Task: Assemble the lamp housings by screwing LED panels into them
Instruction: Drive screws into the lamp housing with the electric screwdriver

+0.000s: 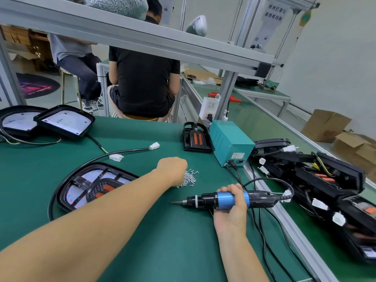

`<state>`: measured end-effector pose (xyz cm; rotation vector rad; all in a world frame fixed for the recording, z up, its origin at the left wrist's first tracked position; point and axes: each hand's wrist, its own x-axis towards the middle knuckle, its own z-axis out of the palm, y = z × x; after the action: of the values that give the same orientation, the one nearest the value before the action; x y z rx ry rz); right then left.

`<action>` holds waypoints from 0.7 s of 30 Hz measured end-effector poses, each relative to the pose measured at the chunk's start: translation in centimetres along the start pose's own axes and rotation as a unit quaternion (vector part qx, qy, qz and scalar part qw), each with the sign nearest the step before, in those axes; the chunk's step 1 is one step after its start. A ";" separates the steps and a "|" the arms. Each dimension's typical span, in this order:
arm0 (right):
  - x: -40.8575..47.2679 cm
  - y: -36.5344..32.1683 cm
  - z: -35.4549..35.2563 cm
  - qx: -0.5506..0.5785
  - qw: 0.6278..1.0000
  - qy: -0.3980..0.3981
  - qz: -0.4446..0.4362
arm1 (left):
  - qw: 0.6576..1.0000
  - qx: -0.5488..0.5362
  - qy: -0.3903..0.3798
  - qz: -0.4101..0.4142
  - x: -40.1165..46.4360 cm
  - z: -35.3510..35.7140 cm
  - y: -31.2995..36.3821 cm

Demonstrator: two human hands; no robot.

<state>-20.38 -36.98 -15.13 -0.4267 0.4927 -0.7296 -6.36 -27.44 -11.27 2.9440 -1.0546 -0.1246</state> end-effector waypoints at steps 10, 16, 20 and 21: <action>-0.1 -0.1 0.1 0.002 1.000 0.001 0.009 | 0.998 -0.062 0.024 -0.006 -0.7 -0.3 0.1; -0.1 -0.1 0.0 0.003 1.000 -0.006 0.005 | 0.938 -0.333 0.086 -0.036 -2.0 -2.6 -0.8; -0.3 -0.3 0.3 0.010 1.000 -0.006 0.000 | 0.831 -0.547 0.100 -0.027 -4.2 -4.7 -2.8; -0.5 -0.5 0.4 0.014 1.000 -0.008 -0.005 | 0.809 -0.578 0.103 -0.019 -4.8 -5.1 -3.5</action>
<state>-20.72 -36.89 -14.44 -0.4082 0.4649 -0.7410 -7.46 -21.75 -5.93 1.7945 -0.5389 -0.3030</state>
